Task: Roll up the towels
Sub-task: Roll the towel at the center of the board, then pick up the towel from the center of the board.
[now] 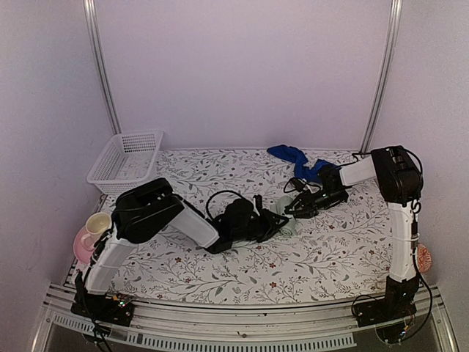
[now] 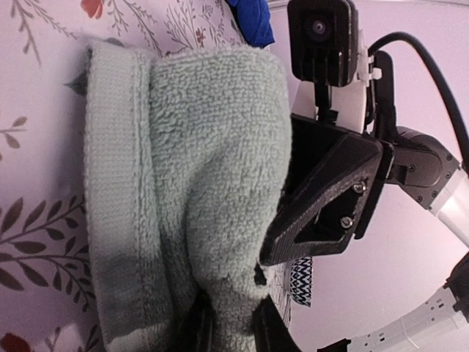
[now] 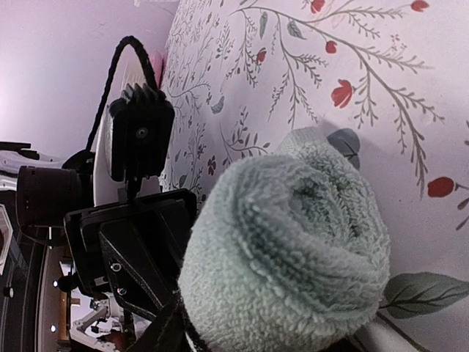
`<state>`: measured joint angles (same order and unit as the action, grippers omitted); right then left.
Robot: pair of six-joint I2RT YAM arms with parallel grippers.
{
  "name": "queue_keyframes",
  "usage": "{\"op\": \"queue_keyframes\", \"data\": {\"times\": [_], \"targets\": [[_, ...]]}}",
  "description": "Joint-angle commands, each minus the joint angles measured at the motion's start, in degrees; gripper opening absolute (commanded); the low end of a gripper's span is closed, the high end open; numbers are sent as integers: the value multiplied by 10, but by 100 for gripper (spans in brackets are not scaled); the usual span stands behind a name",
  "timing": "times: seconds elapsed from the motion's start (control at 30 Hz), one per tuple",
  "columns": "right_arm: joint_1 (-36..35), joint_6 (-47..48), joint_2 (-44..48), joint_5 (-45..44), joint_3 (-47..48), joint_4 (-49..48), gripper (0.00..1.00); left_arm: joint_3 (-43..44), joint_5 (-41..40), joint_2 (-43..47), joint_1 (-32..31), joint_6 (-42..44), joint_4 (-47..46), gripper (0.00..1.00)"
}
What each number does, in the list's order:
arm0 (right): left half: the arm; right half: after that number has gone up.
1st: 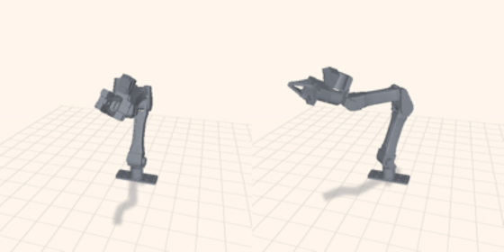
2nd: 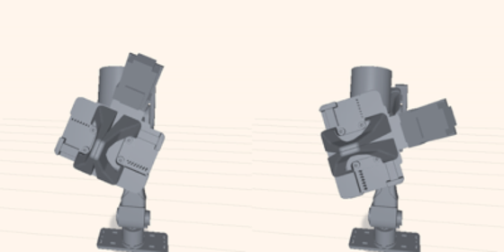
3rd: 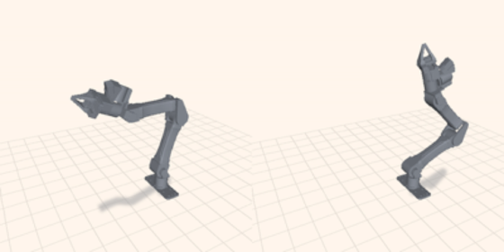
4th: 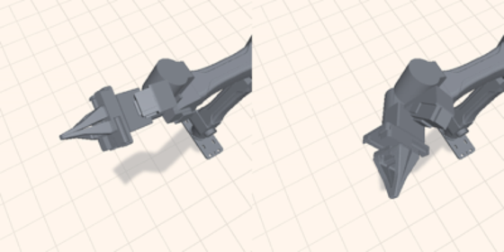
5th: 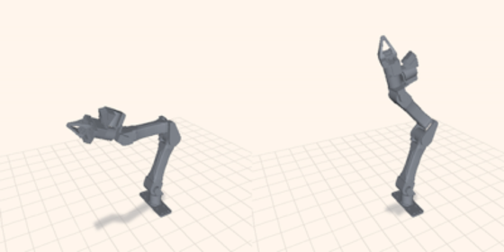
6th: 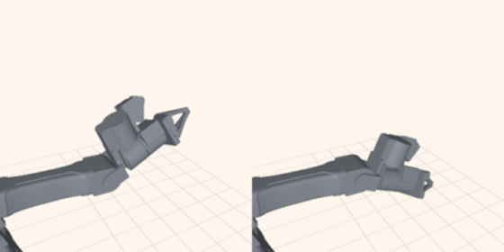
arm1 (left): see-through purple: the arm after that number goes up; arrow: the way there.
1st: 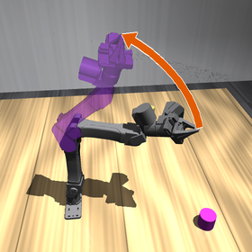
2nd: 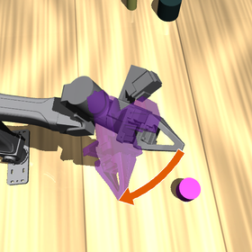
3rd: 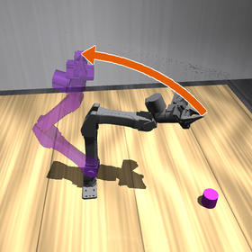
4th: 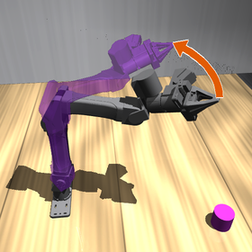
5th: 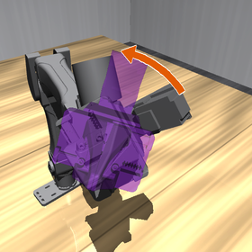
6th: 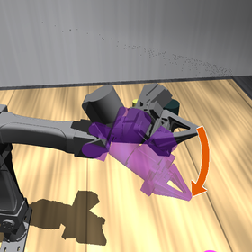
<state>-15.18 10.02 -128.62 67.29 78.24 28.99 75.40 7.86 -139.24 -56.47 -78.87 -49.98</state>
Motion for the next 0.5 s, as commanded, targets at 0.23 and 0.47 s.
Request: {"op": "queue_keyframes", "data": {"times": [0.23, 0.47], "targets": [[-17, 27, -4, 93, 14, 20, 13, -20, -6, -13, 3, 97, 123, 32], [-17, 65, 23, 118, 28, 57, 11, -75, -51, 97, 1, 216, 117, 55]]}}
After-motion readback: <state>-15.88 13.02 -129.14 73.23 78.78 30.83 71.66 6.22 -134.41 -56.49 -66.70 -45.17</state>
